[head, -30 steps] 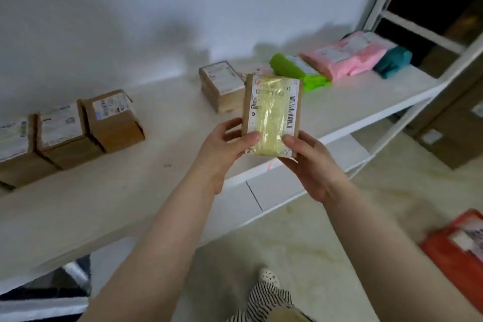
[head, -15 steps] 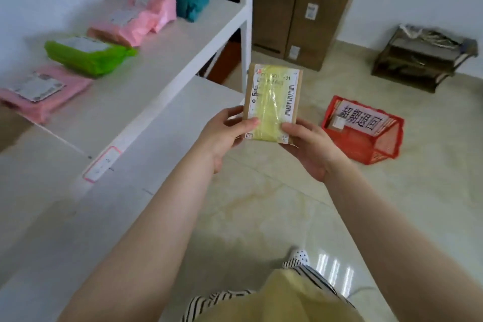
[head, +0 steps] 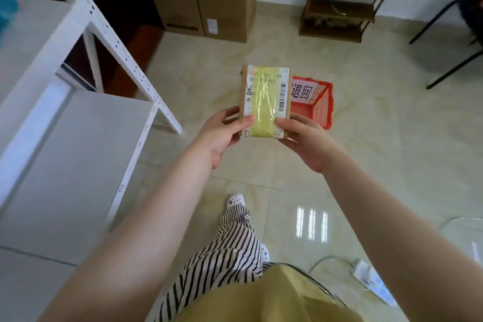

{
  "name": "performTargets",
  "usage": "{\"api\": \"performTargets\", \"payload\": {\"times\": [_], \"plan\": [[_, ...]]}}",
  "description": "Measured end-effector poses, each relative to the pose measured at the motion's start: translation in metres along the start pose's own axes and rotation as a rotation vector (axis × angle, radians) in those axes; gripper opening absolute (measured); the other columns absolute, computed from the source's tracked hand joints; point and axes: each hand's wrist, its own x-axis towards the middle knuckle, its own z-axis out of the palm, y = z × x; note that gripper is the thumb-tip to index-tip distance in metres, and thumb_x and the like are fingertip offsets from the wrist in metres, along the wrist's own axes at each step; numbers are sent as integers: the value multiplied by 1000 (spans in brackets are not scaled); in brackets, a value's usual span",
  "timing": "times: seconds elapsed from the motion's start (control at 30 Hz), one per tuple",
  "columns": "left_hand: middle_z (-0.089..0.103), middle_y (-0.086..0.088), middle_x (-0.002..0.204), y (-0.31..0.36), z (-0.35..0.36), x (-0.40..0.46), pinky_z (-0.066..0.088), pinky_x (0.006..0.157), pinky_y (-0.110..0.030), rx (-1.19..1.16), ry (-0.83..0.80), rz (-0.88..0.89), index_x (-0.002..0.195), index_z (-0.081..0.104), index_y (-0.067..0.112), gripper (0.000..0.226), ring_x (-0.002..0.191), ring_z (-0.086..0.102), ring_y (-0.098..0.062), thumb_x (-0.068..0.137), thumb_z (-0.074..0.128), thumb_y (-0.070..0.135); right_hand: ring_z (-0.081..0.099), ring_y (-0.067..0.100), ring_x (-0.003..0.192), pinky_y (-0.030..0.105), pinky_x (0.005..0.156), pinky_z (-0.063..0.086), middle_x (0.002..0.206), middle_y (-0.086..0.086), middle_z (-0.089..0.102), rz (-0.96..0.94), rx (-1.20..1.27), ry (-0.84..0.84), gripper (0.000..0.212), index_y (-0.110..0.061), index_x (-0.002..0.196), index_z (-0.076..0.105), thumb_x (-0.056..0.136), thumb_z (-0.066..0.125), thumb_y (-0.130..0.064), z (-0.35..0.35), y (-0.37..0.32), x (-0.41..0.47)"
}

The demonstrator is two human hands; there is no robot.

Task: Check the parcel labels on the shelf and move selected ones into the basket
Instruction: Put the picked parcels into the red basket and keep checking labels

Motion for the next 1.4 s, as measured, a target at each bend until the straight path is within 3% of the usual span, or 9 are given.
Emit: {"api": "performTargets", "payload": {"times": [0.23,0.33,0.6,0.7,0.77,0.87,1.03,1.2,1.4], "plan": [[68,-1,119,48,67,129,50,96,-33,33,-160,-30,132,55,14,54,103,66,-18,82,74,19,72,15,95,23,79,56,104,1,76,-33,60,92,42,-11,114,68,73,74,-18,-72,-59,88],[69,-2,120,77,98,190,48,101,-46,70,-230,-43,132,55,15,66,110,66,-22,73,81,26,71,17,96,27,83,57,106,3,75,-51,95,145,39,-13,111,70,73,72,-18,-101,-91,129],[70,-4,117,126,162,301,56,89,-37,119,-240,-95,126,59,16,78,102,70,-22,58,87,41,71,16,87,22,71,56,93,1,77,-19,154,210,23,-10,113,67,90,64,-15,-166,-142,220],[70,-3,112,123,180,336,59,72,-29,102,-216,-160,124,59,15,56,93,71,-19,76,79,34,73,21,89,25,69,57,104,8,75,26,201,248,47,-8,127,60,83,72,-19,-187,-143,259],[69,-2,116,116,190,361,58,83,-36,132,-203,-188,128,57,18,63,98,70,-20,72,79,38,72,26,96,31,73,58,117,14,71,59,253,284,69,-12,135,54,72,80,-24,-202,-140,288],[68,2,118,98,206,400,51,98,-44,154,-179,-237,116,59,32,58,105,67,-21,64,81,43,70,29,107,36,84,57,121,13,70,120,274,303,72,-17,137,54,71,82,-24,-229,-126,334],[69,8,108,38,228,478,49,100,-43,154,-45,-386,107,61,36,43,104,66,-19,70,76,55,76,18,84,24,60,57,120,11,71,233,305,331,64,-18,137,52,77,76,-19,-276,-81,415],[70,-10,98,-31,234,557,58,77,-32,-61,109,-670,97,59,13,22,90,70,-23,83,72,26,73,35,96,42,72,60,119,12,71,348,293,289,81,-21,140,50,66,84,-24,-316,-5,497],[73,-14,101,-143,228,662,58,55,-29,-106,188,-824,107,59,8,34,80,73,-27,84,72,29,69,42,105,58,91,53,121,15,70,457,373,295,75,-29,141,49,74,81,-24,-361,120,594]]}}
